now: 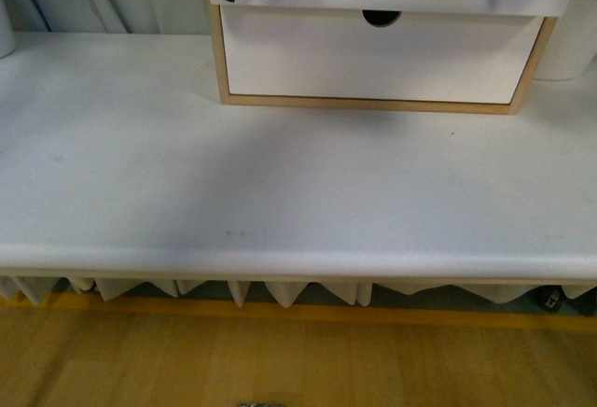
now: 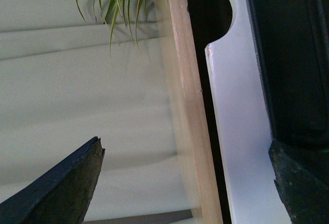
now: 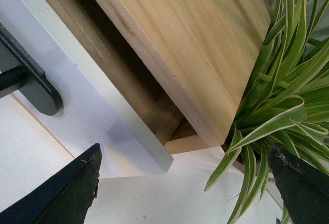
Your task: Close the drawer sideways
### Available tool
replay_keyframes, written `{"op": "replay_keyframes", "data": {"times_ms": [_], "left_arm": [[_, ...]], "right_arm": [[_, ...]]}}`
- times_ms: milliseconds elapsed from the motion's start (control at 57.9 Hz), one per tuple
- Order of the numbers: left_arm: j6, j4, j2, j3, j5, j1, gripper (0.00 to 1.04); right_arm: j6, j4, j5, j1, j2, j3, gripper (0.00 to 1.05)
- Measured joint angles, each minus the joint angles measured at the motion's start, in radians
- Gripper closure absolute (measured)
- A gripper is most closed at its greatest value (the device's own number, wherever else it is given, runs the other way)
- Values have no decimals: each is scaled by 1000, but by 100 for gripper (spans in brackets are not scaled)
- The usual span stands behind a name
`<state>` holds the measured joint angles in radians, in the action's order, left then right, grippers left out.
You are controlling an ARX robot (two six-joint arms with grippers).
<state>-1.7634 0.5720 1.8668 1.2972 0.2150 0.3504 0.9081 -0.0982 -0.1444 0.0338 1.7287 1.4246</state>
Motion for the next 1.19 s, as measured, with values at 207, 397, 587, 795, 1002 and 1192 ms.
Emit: {"op": "replay_keyframes", "data": {"times_ms": [207,397,587,795,1002,1192], "left_arm": [[-9,-18,50,69,-14,5,6],[-8,-27,84,115,-28,12,6],[-6,-27,86,118,-33,16,6],[19,34,21,12,-35,0,6],[72,116,-119,-152,-34,-3,6],[197,255,-319,-372,-122,14,6]], "right_arm": [[-18,16,4,-7,37,34,9],[-45,43,13,-10,64,57,9],[-70,57,19,-13,78,57,9],[-87,66,-8,-13,-2,-26,9],[-151,148,-15,-18,-149,-175,9],[-234,235,-4,-16,-359,-383,9]]}}
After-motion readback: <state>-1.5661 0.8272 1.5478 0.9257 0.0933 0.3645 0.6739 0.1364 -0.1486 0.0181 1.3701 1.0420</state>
